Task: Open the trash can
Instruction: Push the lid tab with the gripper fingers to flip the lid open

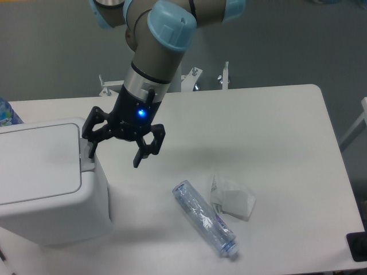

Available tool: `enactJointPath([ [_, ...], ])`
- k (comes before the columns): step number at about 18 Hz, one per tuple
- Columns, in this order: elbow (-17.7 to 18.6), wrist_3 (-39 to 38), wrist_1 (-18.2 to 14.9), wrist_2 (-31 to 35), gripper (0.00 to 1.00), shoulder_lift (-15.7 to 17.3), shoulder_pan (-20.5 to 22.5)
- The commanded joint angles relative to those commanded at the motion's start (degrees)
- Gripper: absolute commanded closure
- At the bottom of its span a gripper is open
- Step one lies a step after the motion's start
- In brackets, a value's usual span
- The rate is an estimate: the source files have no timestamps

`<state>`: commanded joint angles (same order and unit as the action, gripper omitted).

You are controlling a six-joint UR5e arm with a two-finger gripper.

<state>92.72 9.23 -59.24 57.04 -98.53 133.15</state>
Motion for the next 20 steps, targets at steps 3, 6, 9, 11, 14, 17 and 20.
enactJointPath([
  [3,0.0,0.0,0.0,0.09,0.0,-0.26,0.0],
  [6,-0.09,0.0,0.0,0.0,0.0,-0.44,0.0],
  [9,-0.09,0.0,0.0,0.09,0.0,-0.44,0.0],
  [11,-0.09,0.0,0.0,0.0,0.0,-0.44,0.0],
  [14,-0.09,0.0,0.0,0.09,0.0,-0.62,0.0],
  [17,-0.09,0.0,0.0,0.09,0.0,-0.62,0.0],
  [20,-0.35,0.0,0.0,0.09,0.0,-0.62,0.0],
])
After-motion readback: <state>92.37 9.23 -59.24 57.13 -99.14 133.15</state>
